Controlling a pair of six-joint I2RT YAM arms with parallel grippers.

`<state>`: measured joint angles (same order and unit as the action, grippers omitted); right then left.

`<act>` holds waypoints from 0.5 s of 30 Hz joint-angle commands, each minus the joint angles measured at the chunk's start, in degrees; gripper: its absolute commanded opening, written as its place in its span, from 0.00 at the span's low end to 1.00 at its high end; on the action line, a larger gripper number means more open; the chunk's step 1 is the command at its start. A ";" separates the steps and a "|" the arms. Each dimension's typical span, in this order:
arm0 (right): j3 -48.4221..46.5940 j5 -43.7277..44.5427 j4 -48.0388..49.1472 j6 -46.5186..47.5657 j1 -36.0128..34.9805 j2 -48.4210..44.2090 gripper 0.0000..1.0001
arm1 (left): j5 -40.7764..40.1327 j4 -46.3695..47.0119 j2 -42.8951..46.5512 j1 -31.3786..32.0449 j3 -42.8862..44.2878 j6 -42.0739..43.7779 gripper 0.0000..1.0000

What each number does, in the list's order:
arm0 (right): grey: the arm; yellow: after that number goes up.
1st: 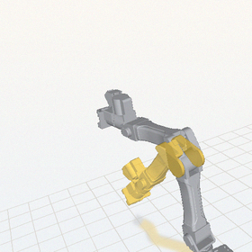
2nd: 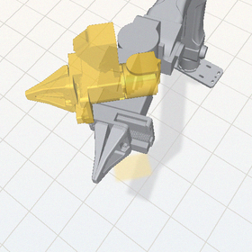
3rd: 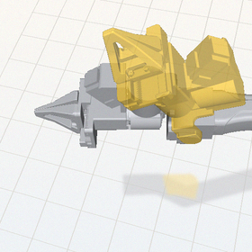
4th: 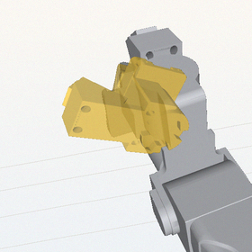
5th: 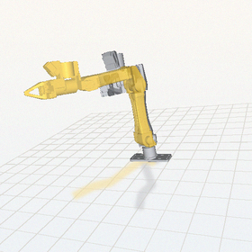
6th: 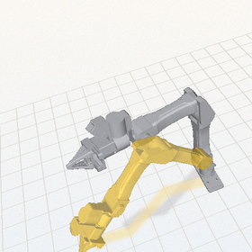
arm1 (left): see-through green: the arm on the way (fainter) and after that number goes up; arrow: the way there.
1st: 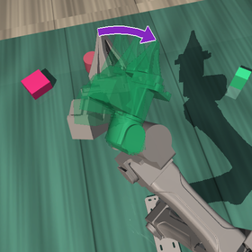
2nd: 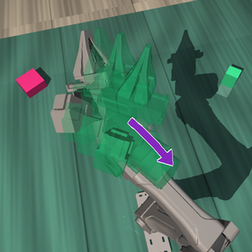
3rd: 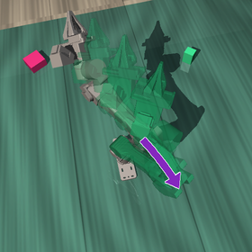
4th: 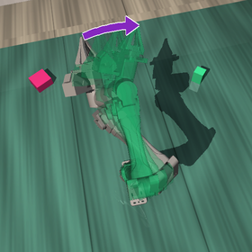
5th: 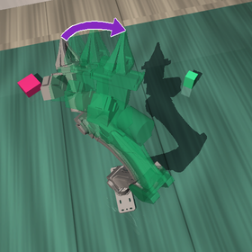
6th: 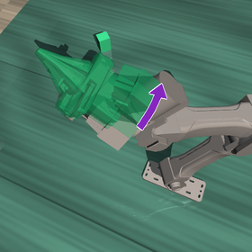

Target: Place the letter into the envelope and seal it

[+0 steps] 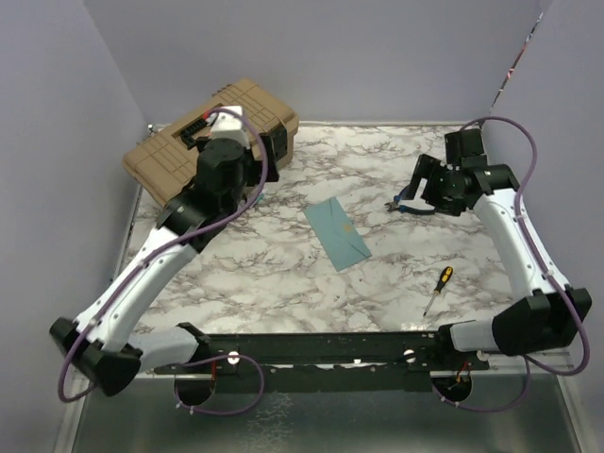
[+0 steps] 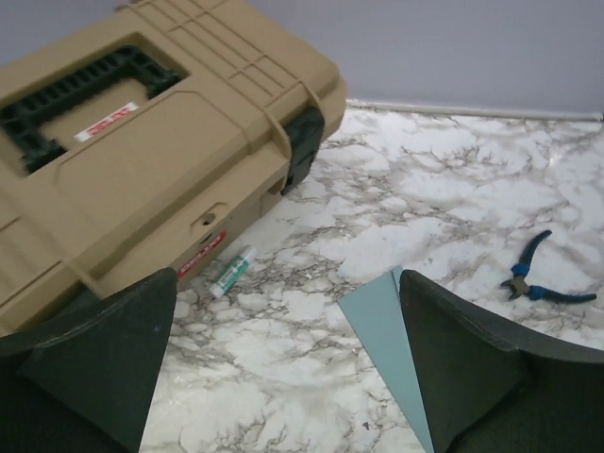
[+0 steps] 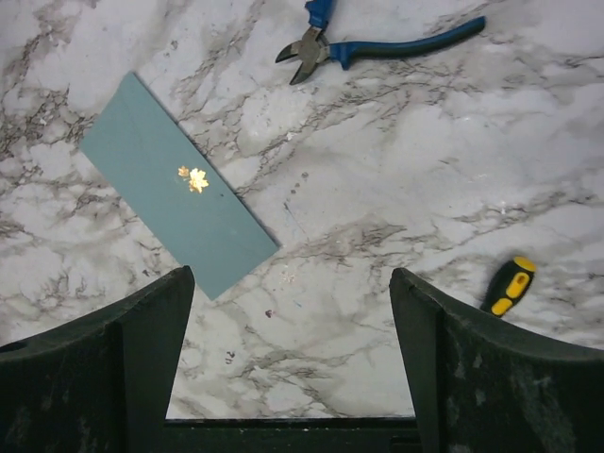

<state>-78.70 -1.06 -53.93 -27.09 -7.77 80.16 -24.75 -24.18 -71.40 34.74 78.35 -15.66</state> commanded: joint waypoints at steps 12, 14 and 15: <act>-1.74 12.12 -2.62 2.88 -0.14 -26.15 1.00 | -4.89 -17.18 30.62 0.24 -14.51 -11.80 0.99; -2.76 10.87 -2.87 2.28 -0.14 -27.16 1.00 | -3.90 -17.79 31.92 0.23 -15.84 -12.57 0.99; -2.96 10.33 -2.90 2.06 -0.14 -27.58 1.00 | -3.76 -18.01 32.35 0.17 -16.32 -13.04 0.99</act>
<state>-79.66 9.69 -57.52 -24.93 -7.81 53.71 -29.85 -36.32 -40.62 34.74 64.90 -25.15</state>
